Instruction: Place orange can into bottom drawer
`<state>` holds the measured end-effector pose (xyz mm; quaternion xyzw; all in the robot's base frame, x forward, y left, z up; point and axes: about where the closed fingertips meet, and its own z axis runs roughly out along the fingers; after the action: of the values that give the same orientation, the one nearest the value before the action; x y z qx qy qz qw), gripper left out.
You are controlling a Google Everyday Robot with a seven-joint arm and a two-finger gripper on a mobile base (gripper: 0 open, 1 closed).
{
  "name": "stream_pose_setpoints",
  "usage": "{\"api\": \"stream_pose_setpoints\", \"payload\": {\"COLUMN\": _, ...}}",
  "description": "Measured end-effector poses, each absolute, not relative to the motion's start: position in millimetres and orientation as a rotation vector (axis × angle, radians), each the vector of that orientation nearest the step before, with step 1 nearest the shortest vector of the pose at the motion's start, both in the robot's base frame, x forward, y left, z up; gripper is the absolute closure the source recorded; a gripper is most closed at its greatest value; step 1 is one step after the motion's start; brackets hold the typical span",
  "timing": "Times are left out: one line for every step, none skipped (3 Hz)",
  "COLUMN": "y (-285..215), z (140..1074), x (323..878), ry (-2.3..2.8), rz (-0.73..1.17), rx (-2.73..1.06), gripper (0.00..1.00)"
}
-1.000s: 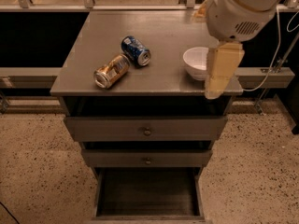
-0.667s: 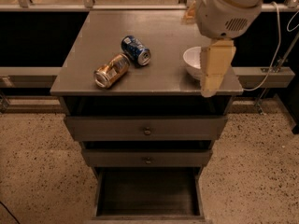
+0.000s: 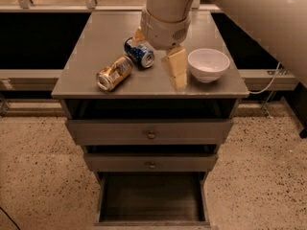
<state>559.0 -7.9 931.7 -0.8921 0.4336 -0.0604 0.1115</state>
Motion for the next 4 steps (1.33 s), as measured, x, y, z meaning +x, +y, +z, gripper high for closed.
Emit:
{"api": "stream_pose_setpoints", "payload": {"y": 30, "z": 904, "x": 580, "ry": 1.066, "rz": -0.150, "rx": -2.729, "gripper": 0.00}}
{"api": "stream_pose_setpoints", "payload": {"y": 74, "z": 880, "x": 609, "ry": 0.902, "rz": -0.119, "rx": -2.813, "gripper": 0.00}}
{"api": "stream_pose_setpoints", "payload": {"y": 102, "z": 870, "x": 622, "ry": 0.821, "rz": -0.096, "rx": -2.839, "gripper": 0.00}}
{"api": "stream_pose_setpoints", "payload": {"y": 119, "z": 856, "x": 640, "ry": 0.790, "rz": -0.089, "rx": -2.877, "gripper": 0.00}}
